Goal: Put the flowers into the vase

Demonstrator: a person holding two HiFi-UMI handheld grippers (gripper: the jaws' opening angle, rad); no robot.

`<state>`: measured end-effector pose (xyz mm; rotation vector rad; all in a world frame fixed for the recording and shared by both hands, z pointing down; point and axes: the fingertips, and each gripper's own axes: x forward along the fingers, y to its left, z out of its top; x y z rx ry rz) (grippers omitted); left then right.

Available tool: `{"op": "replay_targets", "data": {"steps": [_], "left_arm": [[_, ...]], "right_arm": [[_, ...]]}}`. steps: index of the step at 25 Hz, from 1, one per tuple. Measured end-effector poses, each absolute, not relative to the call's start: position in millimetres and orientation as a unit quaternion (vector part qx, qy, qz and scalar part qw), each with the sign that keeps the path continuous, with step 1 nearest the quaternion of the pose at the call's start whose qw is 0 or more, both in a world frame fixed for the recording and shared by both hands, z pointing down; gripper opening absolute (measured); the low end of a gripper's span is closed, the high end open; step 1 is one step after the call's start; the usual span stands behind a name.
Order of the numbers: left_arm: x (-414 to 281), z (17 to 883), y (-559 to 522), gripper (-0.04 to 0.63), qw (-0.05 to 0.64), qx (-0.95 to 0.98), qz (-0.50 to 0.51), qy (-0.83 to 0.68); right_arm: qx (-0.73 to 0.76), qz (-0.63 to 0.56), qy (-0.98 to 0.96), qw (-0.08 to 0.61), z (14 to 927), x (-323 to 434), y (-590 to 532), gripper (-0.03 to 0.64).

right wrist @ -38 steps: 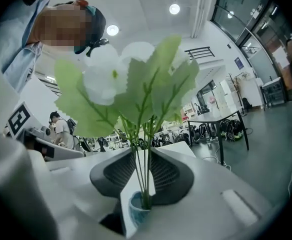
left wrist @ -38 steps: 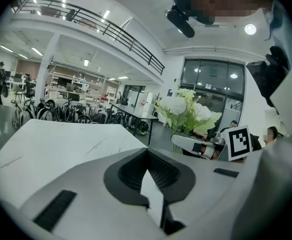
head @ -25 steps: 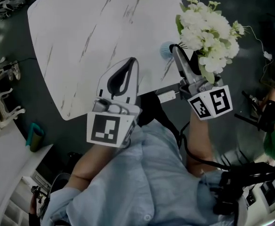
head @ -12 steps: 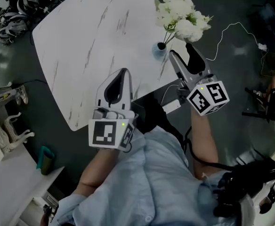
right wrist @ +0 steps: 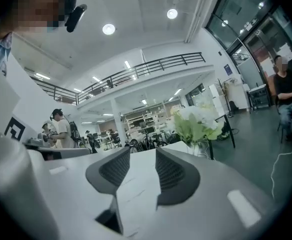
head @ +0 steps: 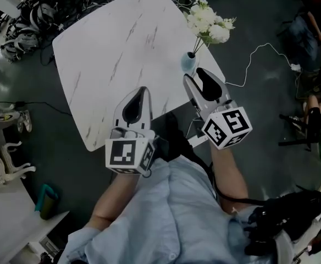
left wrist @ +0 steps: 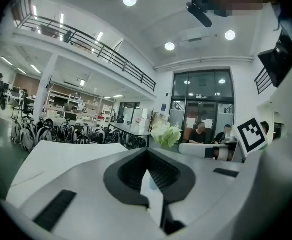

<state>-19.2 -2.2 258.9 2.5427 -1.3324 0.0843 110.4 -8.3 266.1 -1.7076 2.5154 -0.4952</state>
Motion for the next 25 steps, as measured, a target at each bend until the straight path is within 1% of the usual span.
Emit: {"op": "replay_targets", "data": {"steps": [2, 3, 7, 13, 20, 25], "left_arm": [[-24, 250, 4, 0.005, 0.129, 0.878, 0.021, -0.460], [-26, 245, 7, 0.005, 0.126, 0.879, 0.018, -0.460], [-36, 224, 13, 0.005, 0.106, 0.878, 0.004, -0.467], [-45, 203, 14, 0.005, 0.085, 0.874, -0.012, -0.478], [-41, 193, 20, 0.005, 0.079, 0.878, -0.020, -0.472], [-50, 193, 17, 0.005, 0.080, 0.875, -0.025, -0.476]], "right_arm": [[-0.548, -0.151, 0.822, 0.030, 254, 94, 0, 0.078], [-0.547, -0.147, 0.824, 0.030, 249, 87, 3, 0.042], [-0.538, -0.124, 0.834, 0.020, 230, 59, 15, 0.003], [-0.530, -0.099, 0.842, 0.009, 216, 39, 24, 0.002], [-0.536, -0.081, 0.841, 0.003, 209, 42, 29, 0.000], [-0.534, -0.079, 0.842, 0.004, 207, 34, 29, 0.000]]}}
